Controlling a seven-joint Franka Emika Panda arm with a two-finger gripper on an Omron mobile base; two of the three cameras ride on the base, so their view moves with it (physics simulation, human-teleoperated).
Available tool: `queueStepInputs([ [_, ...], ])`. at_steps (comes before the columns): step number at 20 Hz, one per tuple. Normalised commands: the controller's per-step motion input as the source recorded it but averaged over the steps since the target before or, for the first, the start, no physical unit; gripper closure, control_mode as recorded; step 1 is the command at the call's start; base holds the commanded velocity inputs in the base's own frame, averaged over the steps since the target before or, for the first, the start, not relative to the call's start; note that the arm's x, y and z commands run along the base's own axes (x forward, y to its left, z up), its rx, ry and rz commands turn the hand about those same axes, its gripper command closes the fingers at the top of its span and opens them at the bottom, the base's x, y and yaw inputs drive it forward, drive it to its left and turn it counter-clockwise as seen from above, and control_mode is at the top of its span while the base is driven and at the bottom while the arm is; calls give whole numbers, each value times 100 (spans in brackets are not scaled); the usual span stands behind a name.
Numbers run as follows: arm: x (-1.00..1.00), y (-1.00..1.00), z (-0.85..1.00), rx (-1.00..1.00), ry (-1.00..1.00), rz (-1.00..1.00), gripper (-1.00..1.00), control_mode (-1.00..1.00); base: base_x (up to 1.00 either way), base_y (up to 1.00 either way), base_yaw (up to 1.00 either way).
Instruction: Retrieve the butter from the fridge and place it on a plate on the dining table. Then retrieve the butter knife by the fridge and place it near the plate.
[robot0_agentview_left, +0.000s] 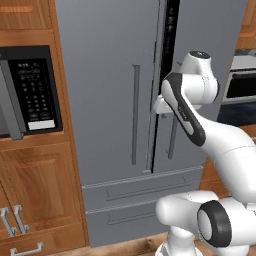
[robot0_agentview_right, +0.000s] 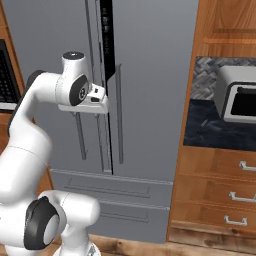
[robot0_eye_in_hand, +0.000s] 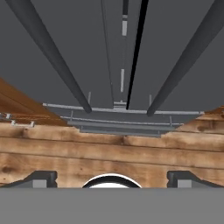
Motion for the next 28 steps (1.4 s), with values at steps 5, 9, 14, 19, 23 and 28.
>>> queueStepInputs([
  [5, 0, 0, 0, 0, -1, 0, -100, -100, 0, 0, 0],
  [9, 0, -3, 0, 0, -22, 0, -100, -100, 0, 0, 0],
  [14, 8, -7, 0, -1, -28, 0, -100, -100, 0, 0, 0],
  [19, 12, -34, -4, -1, -27, 0, -100, -100, 0, 0, 0],
  [23, 27, -61, 0, 0, -18, -2, -100, -100, 0, 0, 0],
  [28, 18, -33, -1, 1, -1, -1, -100, -100, 0, 0, 0],
])
